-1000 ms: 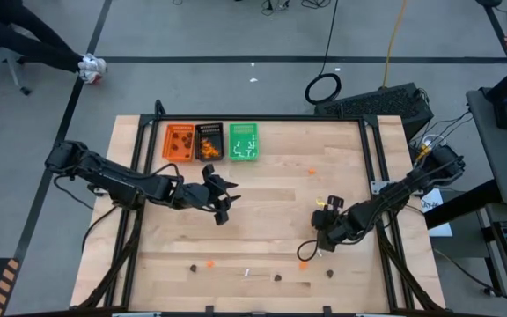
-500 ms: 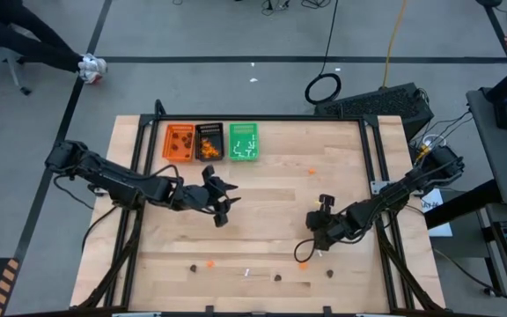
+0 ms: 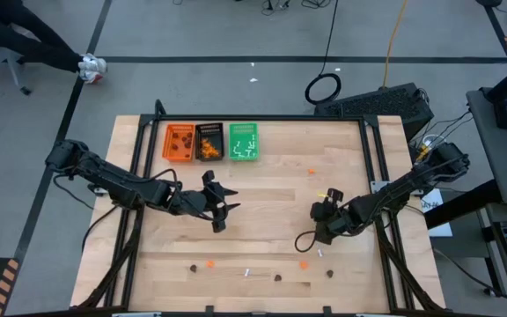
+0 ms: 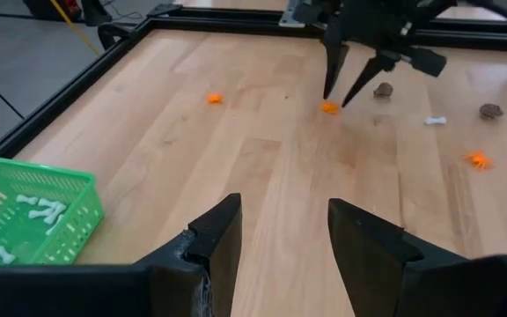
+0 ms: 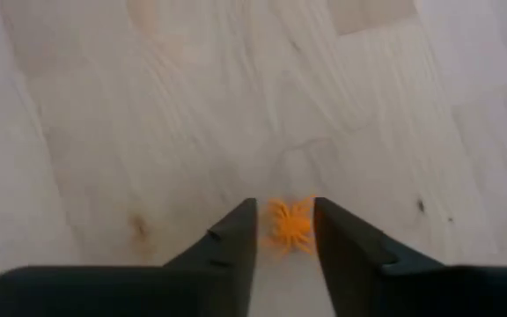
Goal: Sort Halloween decoration
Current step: Put the orange spider toy into the black bin
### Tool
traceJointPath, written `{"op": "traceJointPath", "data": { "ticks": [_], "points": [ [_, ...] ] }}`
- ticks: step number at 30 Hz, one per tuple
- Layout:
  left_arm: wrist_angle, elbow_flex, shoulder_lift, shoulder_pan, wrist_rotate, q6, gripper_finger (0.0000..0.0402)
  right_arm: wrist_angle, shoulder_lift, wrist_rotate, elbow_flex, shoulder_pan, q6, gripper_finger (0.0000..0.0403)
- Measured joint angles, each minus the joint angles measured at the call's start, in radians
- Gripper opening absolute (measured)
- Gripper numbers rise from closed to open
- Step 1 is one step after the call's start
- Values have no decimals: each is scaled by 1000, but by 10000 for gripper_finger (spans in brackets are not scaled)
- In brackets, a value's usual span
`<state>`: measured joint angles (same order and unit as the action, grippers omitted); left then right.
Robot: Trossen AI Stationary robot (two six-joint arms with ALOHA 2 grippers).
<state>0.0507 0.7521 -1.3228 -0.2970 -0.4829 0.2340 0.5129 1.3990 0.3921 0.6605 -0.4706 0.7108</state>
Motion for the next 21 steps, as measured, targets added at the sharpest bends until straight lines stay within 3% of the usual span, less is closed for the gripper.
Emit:
{"op": "traceJointPath", "data": {
  "ticks": [6,10,15,21],
  "points": [
    [10,0,0,0,-12,-2,170,12,21,-4,0,10,-2,180],
    [13,0,0,0,-12,-3,170,13,53,-49,0,20,3,194],
    [15,0,0,0,-12,-3,170,3,85,-56,4,32,-11,160],
    [15,0,0,0,-12,-2,170,4,85,-66,3,32,-16,68]
  ]
}}
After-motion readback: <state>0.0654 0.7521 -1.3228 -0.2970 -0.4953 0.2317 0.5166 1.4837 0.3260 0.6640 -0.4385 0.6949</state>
